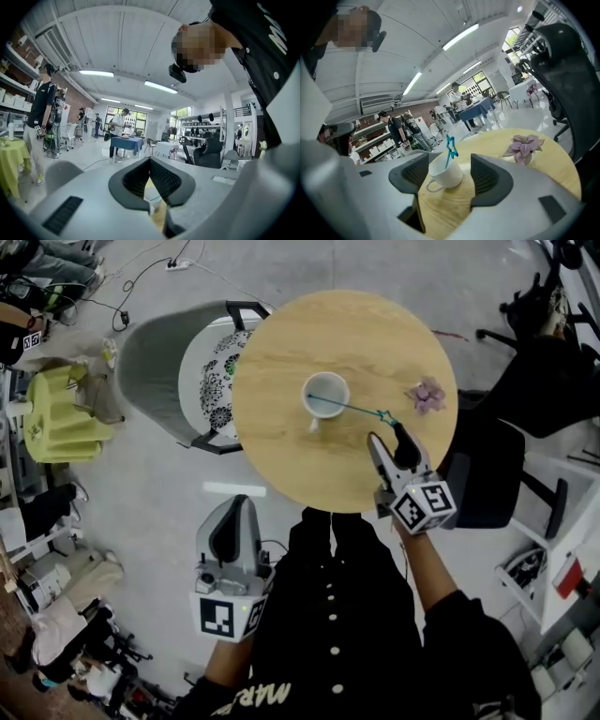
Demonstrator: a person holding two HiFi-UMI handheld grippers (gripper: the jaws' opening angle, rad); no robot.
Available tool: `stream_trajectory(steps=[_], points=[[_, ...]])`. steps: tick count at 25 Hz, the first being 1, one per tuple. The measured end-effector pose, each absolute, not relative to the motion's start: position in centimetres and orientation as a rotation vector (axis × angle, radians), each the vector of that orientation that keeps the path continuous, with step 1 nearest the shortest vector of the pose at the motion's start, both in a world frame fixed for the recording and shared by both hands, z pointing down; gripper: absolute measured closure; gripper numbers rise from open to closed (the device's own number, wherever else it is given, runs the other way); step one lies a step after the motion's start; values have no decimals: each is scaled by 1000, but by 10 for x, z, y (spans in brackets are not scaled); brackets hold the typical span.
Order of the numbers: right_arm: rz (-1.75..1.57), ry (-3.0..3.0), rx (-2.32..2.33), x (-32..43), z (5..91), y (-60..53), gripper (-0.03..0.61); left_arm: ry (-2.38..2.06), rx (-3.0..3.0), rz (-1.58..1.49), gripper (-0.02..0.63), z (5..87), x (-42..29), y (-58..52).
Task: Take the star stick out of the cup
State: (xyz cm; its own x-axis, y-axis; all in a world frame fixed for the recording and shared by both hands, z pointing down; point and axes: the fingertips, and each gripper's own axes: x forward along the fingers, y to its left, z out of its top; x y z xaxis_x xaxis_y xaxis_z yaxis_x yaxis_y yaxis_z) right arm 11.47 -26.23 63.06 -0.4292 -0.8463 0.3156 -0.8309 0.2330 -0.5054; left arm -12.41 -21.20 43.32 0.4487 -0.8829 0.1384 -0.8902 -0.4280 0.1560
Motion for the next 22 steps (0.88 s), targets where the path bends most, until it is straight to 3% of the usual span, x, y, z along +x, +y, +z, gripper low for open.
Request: stream_trajectory(steps=[3,6,11,22], points=[[-965,2478,-1648,117,636,-272,326,-1542,2477,62,609,442,-124,-214],[-945,2503,-1620,118,637,-277,384,-1533,2472,77,609,448,-122,-216],[-929,2535,-1554,114,633,-283,405,-1545,2444,96,609,453,-124,-220],[-884,2564,-1516,108,630,-289,557,-1549,2409,134,609,463,-124,-222]])
